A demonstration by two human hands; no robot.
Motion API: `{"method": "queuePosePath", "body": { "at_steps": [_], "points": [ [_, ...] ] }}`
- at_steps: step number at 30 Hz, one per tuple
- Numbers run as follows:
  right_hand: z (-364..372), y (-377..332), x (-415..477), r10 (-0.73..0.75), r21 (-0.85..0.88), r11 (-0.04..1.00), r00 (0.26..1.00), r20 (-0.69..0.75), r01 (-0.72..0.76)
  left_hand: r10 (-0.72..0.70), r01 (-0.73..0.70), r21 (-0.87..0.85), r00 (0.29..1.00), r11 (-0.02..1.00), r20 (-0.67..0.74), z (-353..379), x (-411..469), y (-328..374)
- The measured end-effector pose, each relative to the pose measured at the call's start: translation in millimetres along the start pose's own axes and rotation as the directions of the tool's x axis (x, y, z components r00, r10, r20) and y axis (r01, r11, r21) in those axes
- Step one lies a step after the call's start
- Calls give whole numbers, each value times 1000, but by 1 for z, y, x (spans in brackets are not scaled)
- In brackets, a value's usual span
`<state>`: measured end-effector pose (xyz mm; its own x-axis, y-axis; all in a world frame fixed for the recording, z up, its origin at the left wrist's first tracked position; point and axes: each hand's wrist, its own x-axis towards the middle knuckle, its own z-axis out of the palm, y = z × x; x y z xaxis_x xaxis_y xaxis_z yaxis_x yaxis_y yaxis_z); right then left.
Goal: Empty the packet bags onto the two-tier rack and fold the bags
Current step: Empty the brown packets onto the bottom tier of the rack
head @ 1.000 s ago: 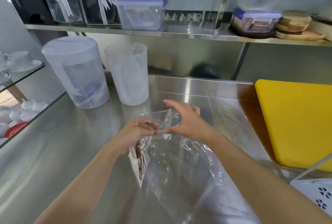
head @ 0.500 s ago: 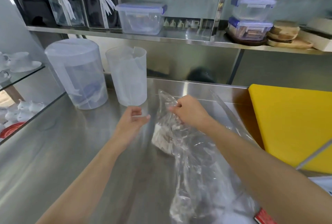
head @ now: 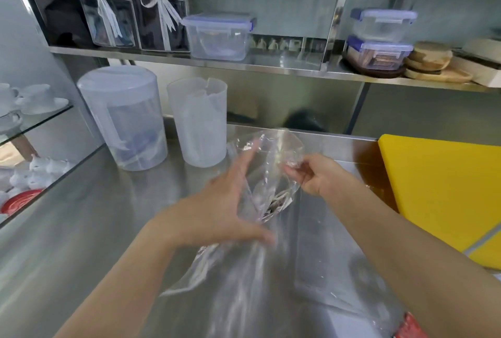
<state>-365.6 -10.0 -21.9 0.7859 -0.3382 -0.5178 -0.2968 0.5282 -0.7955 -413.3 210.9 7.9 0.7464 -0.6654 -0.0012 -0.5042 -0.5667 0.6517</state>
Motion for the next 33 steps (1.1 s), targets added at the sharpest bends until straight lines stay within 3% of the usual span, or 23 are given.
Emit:
{"method": "queuePosePath", "body": {
  "at_steps": [2,3,6,10,14,18,21,24,26,30,33],
  "points": [
    [0,-1,-4,15,-12,1000,1000,20,-15,5,-46,-96,923,994,-385,0,15,-5],
    [-1,-1,-7,26,-37,999,999,40,-24,-48,-31,-147,863,989,-503,-2,19,-9],
    [-9,-1,-9,24,-189,982,996,86,-7,-134,-7,-221,779,975,-613,-21,35,-15],
    [-22,-7,-7,-24,-207,977,996,81,40,-65,-78,-191,761,979,-645,-55,58,5],
    [-36,-5,-5,-164,-156,974,986,-2,161,76,-125,-44,804,991,-590,-83,72,27],
    [-53,12,-7,-316,-415,870,947,-56,265,248,-203,143,825,969,-507,-100,77,56],
    [-61,32,-4,-248,-502,829,967,65,246,328,-259,204,804,944,-496,-113,77,73],
    [-62,49,-4,-102,-306,941,984,149,144,386,-344,178,780,922,-492,-126,73,87],
    [-61,55,-1,-84,-161,980,975,207,119,419,-416,128,748,900,-515,-138,70,93],
    [-60,38,-4,-216,1,972,897,385,233,343,-495,-90,710,864,-615,-153,67,89],
    [-62,15,-12,-343,143,939,863,370,312,197,-452,-241,725,859,-660,-148,70,76]
  ]
}}
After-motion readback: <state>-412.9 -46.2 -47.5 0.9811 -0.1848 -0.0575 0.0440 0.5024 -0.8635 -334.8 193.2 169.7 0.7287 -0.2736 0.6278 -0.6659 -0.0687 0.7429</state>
